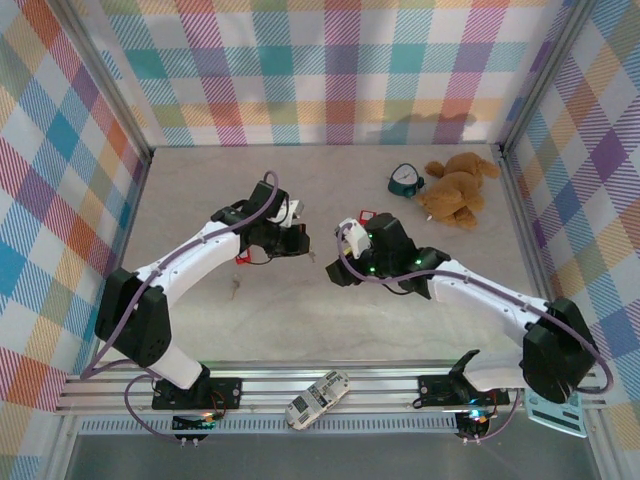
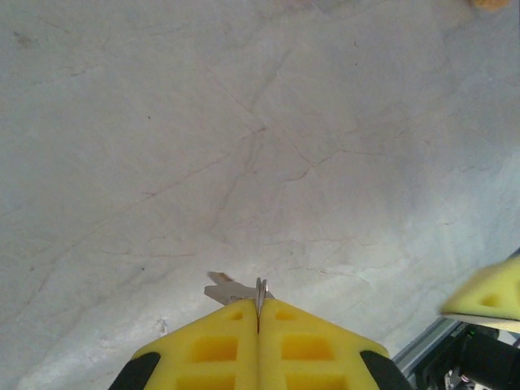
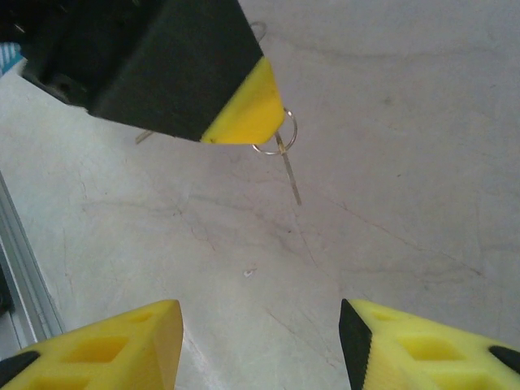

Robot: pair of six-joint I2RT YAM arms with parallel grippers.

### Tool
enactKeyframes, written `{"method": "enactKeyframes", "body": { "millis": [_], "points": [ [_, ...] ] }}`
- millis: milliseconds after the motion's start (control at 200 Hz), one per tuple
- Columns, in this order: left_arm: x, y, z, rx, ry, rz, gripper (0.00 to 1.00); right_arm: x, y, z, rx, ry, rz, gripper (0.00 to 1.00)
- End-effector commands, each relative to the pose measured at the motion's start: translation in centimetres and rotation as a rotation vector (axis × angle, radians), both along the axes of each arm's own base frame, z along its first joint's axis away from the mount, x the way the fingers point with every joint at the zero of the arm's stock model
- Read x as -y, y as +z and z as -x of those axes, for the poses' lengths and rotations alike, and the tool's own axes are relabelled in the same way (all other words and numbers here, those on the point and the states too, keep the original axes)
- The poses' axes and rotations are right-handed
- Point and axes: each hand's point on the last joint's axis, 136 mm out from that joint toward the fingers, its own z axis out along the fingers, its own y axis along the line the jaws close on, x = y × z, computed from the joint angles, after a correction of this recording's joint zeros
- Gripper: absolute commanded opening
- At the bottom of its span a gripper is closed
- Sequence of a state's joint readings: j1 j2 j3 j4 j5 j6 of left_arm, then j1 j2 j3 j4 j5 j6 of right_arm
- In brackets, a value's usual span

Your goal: Unlock with the key

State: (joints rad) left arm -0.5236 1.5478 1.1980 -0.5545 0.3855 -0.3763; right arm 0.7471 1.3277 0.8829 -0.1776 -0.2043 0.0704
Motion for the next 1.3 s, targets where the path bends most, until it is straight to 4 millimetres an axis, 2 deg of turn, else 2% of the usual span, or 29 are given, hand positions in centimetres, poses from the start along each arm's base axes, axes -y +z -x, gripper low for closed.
{"method": "enactKeyframes", "body": {
  "millis": [0,440,740,1080,1300],
  "points": [
    [0.1,1.7,1.5,-0.005,-0.014,0.038,0.00,-2.1,1.2,0.4,0.031,0.128,-0.027,0.55],
    [0.0,2.9,2.6,-0.001,-0.043,0.048,0.00,-4.2,1.0,0.2,0.008,0.201,-0.030,0.53],
    [0.2,3.4,3.1,0.002,-0.061,0.056,0.00,-5.0,0.9,-1.2,0.025,0.187,-0.002,0.51],
    [0.5,3.5,3.5,0.004,-0.071,0.057,0.00,-5.7,0.7,-1.6,0.008,0.195,0.002,0.38],
    [0.6,3.6,3.5,0.004,-0.076,0.065,0.00,-5.5,0.1,-1.7,0.001,0.187,0.019,0.34]
  ]
}}
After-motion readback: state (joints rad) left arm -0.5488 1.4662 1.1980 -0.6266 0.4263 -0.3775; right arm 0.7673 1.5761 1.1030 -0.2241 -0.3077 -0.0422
